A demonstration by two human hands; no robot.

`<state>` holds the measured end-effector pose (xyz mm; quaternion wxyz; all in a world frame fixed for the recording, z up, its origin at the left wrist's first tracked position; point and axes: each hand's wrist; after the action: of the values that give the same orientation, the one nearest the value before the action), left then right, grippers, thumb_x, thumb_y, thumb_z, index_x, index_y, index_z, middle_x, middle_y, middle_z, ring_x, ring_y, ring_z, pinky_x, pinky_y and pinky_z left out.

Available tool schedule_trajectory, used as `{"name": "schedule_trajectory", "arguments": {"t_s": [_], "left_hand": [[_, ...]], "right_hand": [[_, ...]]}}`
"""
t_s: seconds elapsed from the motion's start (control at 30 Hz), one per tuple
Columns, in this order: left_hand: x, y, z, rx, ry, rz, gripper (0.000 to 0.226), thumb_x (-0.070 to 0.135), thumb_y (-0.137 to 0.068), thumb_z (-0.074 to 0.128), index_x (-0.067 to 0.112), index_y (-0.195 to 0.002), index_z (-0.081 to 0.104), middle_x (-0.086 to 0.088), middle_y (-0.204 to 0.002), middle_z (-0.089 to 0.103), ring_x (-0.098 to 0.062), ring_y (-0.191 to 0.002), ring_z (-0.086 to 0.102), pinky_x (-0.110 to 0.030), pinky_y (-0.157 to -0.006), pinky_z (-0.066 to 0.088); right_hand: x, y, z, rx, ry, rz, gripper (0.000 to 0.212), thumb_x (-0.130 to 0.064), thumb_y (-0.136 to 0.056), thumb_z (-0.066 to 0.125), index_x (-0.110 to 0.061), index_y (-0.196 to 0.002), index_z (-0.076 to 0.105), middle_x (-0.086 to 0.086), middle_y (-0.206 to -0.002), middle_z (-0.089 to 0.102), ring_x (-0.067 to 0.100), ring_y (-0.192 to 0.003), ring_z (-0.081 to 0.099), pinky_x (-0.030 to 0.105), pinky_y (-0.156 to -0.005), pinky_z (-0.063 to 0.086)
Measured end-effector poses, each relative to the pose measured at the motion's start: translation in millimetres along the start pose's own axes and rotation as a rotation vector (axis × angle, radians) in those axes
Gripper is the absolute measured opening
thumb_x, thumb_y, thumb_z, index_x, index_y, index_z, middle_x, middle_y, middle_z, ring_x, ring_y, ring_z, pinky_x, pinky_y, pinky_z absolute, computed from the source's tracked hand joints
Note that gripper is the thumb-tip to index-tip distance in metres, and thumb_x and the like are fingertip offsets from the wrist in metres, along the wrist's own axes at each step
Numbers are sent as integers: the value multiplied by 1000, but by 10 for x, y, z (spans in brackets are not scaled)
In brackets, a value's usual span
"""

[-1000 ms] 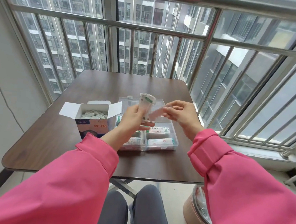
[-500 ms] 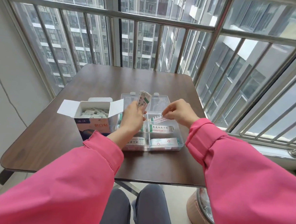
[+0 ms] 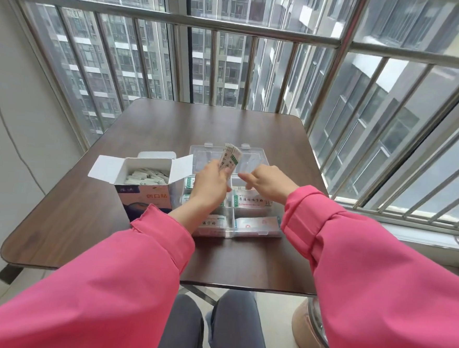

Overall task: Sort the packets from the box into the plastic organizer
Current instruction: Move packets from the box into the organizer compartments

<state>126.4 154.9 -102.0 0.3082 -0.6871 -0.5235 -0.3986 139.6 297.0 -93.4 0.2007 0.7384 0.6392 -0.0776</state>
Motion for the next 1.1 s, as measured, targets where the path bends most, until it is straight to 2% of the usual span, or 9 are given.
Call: {"name": "schedule_trajectory", "arguments": {"t_s": [0.2,0.33,0.47,0.6,0.7,0.77,0.9,1.0,1.1], "left_hand": [[4,1,9,0,29,2,24,26,-101,39,10,-109,54,-8,-96,64,-25,-82,66,-30,-65,44],[16,-2,20,-2,38,-1,22,26,-100,40,11,-104,55,-13,-98,67,-28,-84,66,-34,-71,46],[42,17,14,-10,54,7,25,25,-100,40,9,-111,56,-9,-98,66,-20,-71,63,-27,-63,46],[4,15,-6,-33,123,-6,20,19,-98,44,11,-111,57,-3,-86,67,-11,-63,61,-26,-62,47],[14,53,-31,-123,328,-37,14,12,-95,51,9,-108,58,-3,-79,65,-6,-55,64,-17,-55,50],[39,105,-25,-230,437,-20,9,8,-94,54,8,-102,59,-6,-78,65,-3,-53,65,-13,-54,51],[108,168,21,-324,489,-40,19,21,-98,47,10,-92,62,-7,-77,67,-8,-56,66,-17,-55,54],[164,161,12,-289,585,-127,36,20,-103,32,5,-86,60,-13,-74,66,-15,-52,67,-22,-53,55],[160,134,-17,-246,550,-109,24,9,-100,41,-1,-92,61,-16,-81,66,-18,-53,68,-25,-55,57]], "right_hand": [[-92,120,41,-25,-39,29,81,-57,-96,15,5,-100,67,22,-108,65,32,-99,60,39,-94,44],[-111,148,2,-50,-69,59,83,-57,-96,11,5,-105,66,23,-114,63,32,-106,57,35,-96,41],[-108,173,-55,-81,-164,63,76,-53,-98,11,3,-118,60,18,-126,57,31,-115,53,33,-97,36],[-8,147,-117,55,-299,36,42,-30,-99,37,1,-106,65,16,-107,68,29,-102,62,39,-95,45],[58,196,-164,173,-639,-7,22,-15,-90,58,-4,-108,62,11,-91,67,18,-80,64,27,-74,52],[55,273,-175,147,-835,-45,20,-12,-85,67,-6,-103,60,9,-83,66,11,-67,64,18,-60,49],[40,356,-153,211,-852,-47,14,-3,-77,73,-8,-84,62,8,-68,64,4,-51,62,15,-49,46],[43,394,-149,272,-813,-36,23,-4,-74,77,-12,-89,62,5,-66,64,3,-48,59,11,-45,41],[61,402,-125,364,-796,-82,36,-7,-71,80,-10,-102,62,3,-65,65,6,-52,60,14,-53,44]]}}
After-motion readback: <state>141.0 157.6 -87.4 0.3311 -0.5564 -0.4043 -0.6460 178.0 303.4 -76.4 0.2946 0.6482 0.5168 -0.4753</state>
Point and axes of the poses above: each hand's wrist, its own y-axis away from the middle knuckle, its own z-axis out of the palm, x = y × z
